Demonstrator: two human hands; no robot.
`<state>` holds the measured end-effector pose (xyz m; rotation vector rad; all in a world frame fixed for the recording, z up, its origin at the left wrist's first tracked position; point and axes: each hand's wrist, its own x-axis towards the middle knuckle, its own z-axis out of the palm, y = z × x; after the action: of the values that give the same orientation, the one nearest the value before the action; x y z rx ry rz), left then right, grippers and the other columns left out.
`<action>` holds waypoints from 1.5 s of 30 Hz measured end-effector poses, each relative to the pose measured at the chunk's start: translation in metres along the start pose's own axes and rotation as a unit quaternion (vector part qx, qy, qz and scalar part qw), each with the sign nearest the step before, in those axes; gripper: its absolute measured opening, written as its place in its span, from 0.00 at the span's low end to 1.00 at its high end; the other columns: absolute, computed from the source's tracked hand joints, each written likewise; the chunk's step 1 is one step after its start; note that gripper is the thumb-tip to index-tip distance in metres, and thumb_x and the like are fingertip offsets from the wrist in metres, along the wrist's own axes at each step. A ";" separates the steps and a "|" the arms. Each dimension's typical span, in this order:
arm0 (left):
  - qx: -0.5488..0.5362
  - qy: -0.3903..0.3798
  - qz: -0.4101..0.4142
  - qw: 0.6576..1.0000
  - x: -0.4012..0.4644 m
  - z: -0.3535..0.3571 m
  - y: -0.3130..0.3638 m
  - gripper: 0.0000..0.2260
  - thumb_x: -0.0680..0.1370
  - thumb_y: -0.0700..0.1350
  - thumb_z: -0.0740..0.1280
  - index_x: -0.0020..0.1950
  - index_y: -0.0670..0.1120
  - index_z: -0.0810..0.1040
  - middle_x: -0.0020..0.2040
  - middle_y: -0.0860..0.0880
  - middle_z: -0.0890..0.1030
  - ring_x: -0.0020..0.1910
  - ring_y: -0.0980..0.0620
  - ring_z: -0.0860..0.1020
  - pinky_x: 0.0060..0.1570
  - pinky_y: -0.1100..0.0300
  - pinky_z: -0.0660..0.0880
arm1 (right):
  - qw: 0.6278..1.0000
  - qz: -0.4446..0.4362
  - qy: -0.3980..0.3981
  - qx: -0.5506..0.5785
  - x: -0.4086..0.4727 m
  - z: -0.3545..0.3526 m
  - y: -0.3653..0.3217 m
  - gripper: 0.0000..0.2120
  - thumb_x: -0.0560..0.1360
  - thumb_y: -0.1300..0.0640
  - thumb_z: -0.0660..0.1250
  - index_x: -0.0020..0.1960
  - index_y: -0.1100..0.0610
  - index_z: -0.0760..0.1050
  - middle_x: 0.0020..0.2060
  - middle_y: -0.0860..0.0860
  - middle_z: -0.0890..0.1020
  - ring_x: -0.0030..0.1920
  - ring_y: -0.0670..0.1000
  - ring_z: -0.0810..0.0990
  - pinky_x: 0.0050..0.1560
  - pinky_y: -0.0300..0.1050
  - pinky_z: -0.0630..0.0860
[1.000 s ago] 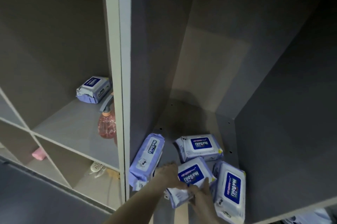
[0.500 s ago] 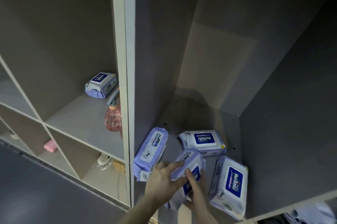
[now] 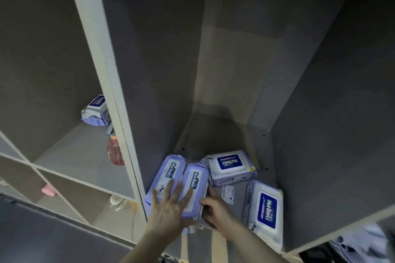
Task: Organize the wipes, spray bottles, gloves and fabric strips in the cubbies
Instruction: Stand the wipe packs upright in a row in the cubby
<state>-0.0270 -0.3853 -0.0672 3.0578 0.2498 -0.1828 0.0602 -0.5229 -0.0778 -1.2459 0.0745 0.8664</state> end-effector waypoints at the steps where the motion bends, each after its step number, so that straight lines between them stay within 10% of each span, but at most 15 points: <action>1: -0.008 -0.008 -0.007 1.000 0.004 0.000 0.001 0.34 0.57 0.71 0.62 0.57 0.56 0.82 0.59 0.50 0.82 0.63 0.44 0.70 0.45 0.32 0.75 | 1.000 -0.011 -0.014 0.018 0.004 0.002 -0.001 0.32 0.67 0.72 0.61 0.69 0.55 0.68 0.59 0.57 0.81 0.60 0.58 0.80 0.58 0.53 0.77; 7: -0.041 -0.023 -0.025 0.999 0.023 -0.005 0.013 0.39 0.45 0.68 0.77 0.53 0.54 0.84 0.57 0.51 0.83 0.56 0.43 0.81 0.37 0.29 0.74 | 0.962 -0.026 0.041 -0.269 0.009 -0.008 -0.034 0.22 0.66 0.65 0.63 0.58 0.51 0.78 0.44 0.49 0.84 0.47 0.51 0.82 0.47 0.45 0.78; 11: -0.054 -0.019 -0.027 0.998 0.029 -0.004 0.015 0.40 0.46 0.66 0.78 0.56 0.51 0.83 0.58 0.49 0.83 0.54 0.42 0.82 0.38 0.30 0.74 | 0.817 -0.155 0.217 -0.512 0.025 -0.033 -0.074 0.13 0.71 0.65 0.61 0.47 0.50 0.77 0.47 0.49 0.82 0.49 0.52 0.81 0.50 0.45 0.76; 15: -0.057 -0.024 -0.033 0.998 0.035 0.000 0.013 0.44 0.45 0.66 0.78 0.59 0.53 0.79 0.59 0.50 0.82 0.57 0.42 0.80 0.39 0.29 0.74 | 0.635 -0.097 0.069 -0.763 0.053 -0.055 -0.105 0.43 0.69 0.58 0.69 0.77 0.51 0.51 0.76 0.52 0.56 0.76 0.56 0.54 0.71 0.50 0.56; 18: -0.063 -0.004 -0.015 0.998 0.039 0.009 0.006 0.46 0.48 0.68 0.73 0.64 0.56 0.71 0.65 0.53 0.77 0.67 0.46 0.68 0.41 0.28 0.72 | 0.540 -0.029 -0.006 -0.841 0.071 -0.067 -0.114 0.53 0.70 0.57 0.70 0.76 0.44 0.33 0.77 0.50 0.35 0.76 0.55 0.33 0.74 0.55 0.37; 22: -0.038 -0.013 -0.004 0.999 0.045 -0.011 -0.001 0.42 0.47 0.74 0.70 0.59 0.60 0.77 0.64 0.57 0.77 0.65 0.48 0.74 0.38 0.29 0.74 | 0.503 -0.040 0.007 -0.863 0.082 -0.068 -0.113 0.57 0.64 0.58 0.75 0.77 0.44 0.36 0.78 0.50 0.46 0.77 0.57 0.44 0.75 0.54 0.47; 25: -0.112 -0.074 0.009 0.991 0.057 -0.035 -0.004 0.36 0.66 0.68 0.69 0.72 0.60 0.65 0.77 0.58 0.56 0.77 0.52 0.53 0.68 0.31 0.54 | 0.478 -0.071 0.024 -0.875 0.079 -0.068 -0.111 0.55 0.63 0.57 0.75 0.77 0.45 0.42 0.74 0.50 0.56 0.74 0.56 0.55 0.73 0.51 0.53; 28: -0.112 -0.102 0.024 0.988 0.066 -0.035 -0.011 0.38 0.71 0.64 0.66 0.76 0.62 0.50 0.78 0.58 0.45 0.78 0.52 0.42 0.71 0.34 0.46 | 0.471 -0.112 0.042 -0.874 0.074 -0.071 -0.110 0.52 0.63 0.54 0.74 0.77 0.46 0.46 0.70 0.49 0.62 0.69 0.55 0.61 0.69 0.50 0.56; 32: -0.086 -0.103 0.030 0.990 0.067 -0.022 -0.014 0.36 0.72 0.66 0.64 0.75 0.65 0.49 0.78 0.61 0.45 0.77 0.51 0.40 0.69 0.32 0.42 | 0.525 -0.114 0.095 -0.838 0.067 -0.082 -0.112 0.52 0.62 0.47 0.75 0.76 0.44 0.47 0.68 0.49 0.65 0.67 0.55 0.65 0.67 0.50 0.59; 39: -0.071 -0.108 0.026 0.991 0.066 -0.028 -0.011 0.36 0.71 0.67 0.63 0.75 0.65 0.49 0.78 0.62 0.45 0.77 0.52 0.41 0.70 0.34 0.46 | 0.834 -0.097 0.235 -0.490 0.036 -0.082 -0.140 0.55 0.55 0.41 0.80 0.75 0.43 0.56 0.70 0.50 0.70 0.68 0.56 0.71 0.66 0.54 0.70; 42: -0.069 -0.109 0.025 0.991 0.065 -0.030 -0.011 0.36 0.72 0.66 0.63 0.75 0.65 0.49 0.78 0.62 0.45 0.77 0.53 0.41 0.70 0.34 0.46 | 0.961 -0.039 0.209 -0.175 0.019 -0.068 -0.136 0.30 0.60 0.48 0.79 0.59 0.54 0.77 0.45 0.53 0.86 0.45 0.55 0.84 0.46 0.48 0.80; 45: -0.074 -0.113 0.026 0.990 0.067 -0.031 -0.011 0.35 0.73 0.65 0.63 0.75 0.64 0.49 0.78 0.61 0.45 0.77 0.53 0.42 0.70 0.33 0.46 | 0.979 0.076 0.161 -0.096 0.008 -0.060 -0.114 0.15 0.71 0.46 0.70 0.50 0.56 0.79 0.42 0.56 0.84 0.44 0.56 0.81 0.43 0.45 0.76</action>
<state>0.0402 -0.3616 -0.0455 2.8604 0.1625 -0.4813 0.1591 -0.5756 -0.0129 -1.5708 0.3563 0.8097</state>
